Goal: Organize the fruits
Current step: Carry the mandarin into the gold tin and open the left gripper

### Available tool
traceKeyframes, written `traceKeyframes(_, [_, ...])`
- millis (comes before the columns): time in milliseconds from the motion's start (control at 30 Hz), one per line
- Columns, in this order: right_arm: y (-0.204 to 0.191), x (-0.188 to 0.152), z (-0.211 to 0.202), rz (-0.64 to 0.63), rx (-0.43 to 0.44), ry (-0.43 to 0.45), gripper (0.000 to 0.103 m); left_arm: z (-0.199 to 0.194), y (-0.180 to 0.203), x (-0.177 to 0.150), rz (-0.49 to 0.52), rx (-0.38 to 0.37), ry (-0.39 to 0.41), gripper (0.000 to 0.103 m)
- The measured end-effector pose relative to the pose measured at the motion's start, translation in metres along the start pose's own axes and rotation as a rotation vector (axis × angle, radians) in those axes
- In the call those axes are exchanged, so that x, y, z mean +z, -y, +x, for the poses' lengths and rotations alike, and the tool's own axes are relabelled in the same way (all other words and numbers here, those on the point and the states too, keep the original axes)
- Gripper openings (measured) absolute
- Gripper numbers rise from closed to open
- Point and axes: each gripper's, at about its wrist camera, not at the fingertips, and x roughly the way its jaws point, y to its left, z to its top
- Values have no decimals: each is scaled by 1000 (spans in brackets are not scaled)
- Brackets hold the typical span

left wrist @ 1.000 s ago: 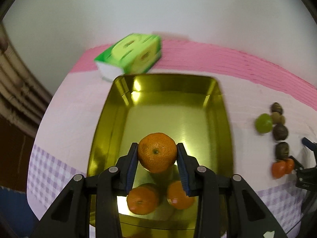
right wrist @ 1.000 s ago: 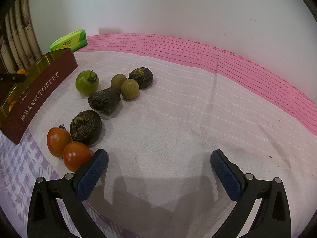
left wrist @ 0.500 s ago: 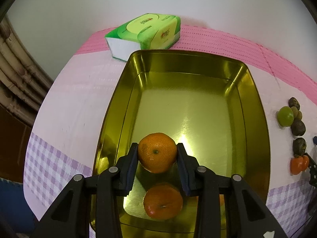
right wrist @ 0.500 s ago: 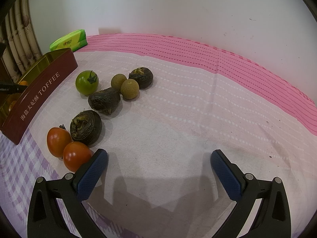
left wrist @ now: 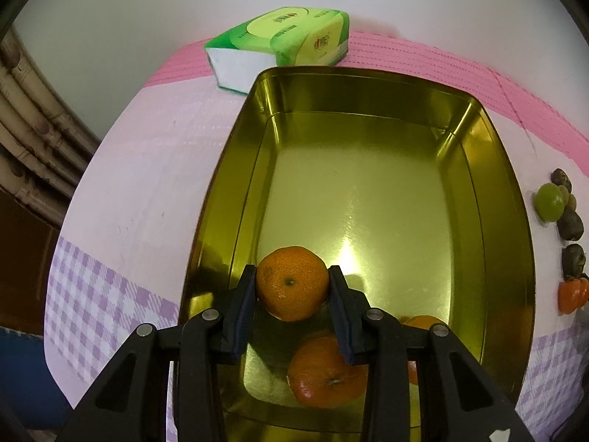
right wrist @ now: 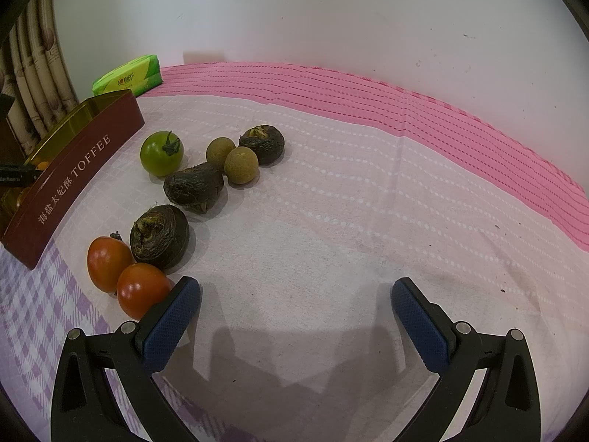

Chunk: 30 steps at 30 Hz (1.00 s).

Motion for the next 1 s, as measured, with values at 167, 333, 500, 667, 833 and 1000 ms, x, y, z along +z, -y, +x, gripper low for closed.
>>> traceKeyframes(167, [-1, 0, -1, -14, 10, -29, 103, 1, 0, 1, 3, 3, -2, 35])
traceKeyframes(333, [-1, 0, -3, 4, -2, -51, 103, 2, 0, 0, 3, 12, -3, 37])
traceKeyframes(500, [-3, 0, -5, 22, -15, -79, 103, 1, -1, 0, 1, 14, -5, 37])
traceKeyframes(667, [-9, -8, -11, 19, -14, -88, 103, -3, -1, -4, 7, 12, 4, 41])
traceKeyframes(833, [-18, -19, -18, 7, -7, -93, 103, -13, 1, -8, 24, -2, 32, 48])
traceKeyframes(1000, [-29, -25, -26, -16, 7, -86, 96, -29, 4, -15, 38, -14, 70, 56])
